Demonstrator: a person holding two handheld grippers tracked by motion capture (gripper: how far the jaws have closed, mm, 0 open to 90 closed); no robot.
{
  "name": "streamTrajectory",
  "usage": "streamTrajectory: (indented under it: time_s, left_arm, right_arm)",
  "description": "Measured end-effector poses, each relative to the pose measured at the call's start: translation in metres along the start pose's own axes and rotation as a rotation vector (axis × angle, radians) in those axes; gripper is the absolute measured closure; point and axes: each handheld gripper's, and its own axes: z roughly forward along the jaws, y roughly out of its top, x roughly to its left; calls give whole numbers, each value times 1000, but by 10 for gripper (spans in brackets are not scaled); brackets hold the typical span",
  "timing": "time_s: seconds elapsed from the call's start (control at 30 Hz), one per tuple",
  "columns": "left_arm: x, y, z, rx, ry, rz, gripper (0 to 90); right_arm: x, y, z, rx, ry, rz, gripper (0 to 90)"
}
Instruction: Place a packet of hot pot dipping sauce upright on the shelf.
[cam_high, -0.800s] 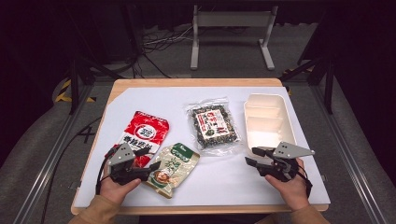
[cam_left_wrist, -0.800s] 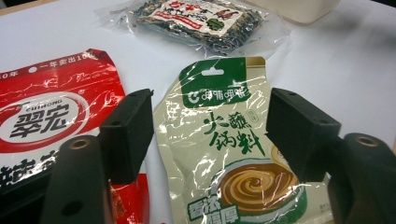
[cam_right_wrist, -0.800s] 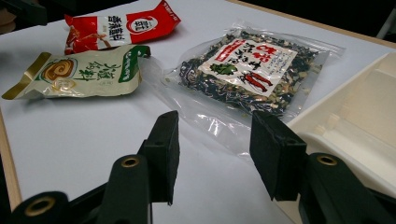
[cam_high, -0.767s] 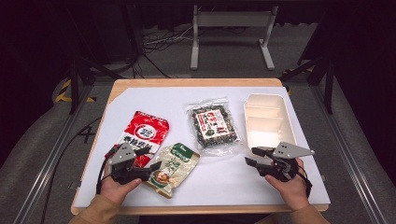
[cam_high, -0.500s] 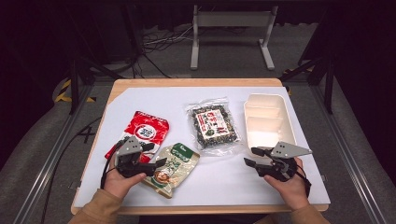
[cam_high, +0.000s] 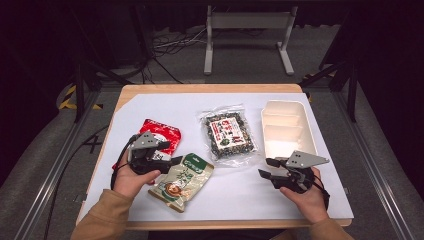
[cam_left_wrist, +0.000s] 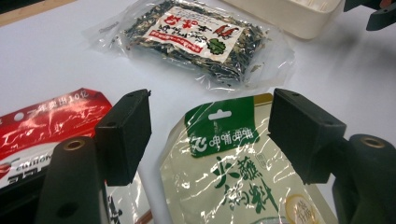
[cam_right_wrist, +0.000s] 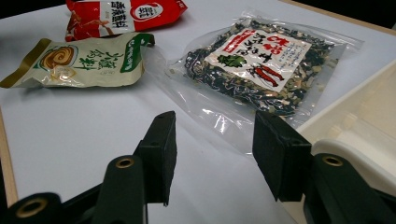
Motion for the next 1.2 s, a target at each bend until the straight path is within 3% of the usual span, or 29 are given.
streamTrajectory:
  time_s: [0.3,0.6,0.83,1.1,1.2]
  left_arm:
    - [3,14,18,43,-12,13,316]
    - [10,13,34,68,-38,-2,301]
    - [18,6,45,123,-35,-42,287]
    - [26,-2,58,181,-76,-136,260]
    - [27,-6,63,202,-91,-139,268]
  right_arm:
    - [1,2,5,12,33,-9,508]
    - [2,3,7,14,56,-15,502]
    - [2,2,8,18,65,-12,494]
    - [2,1,10,29,64,-10,474]
    - [3,0,10,31,65,-8,473]
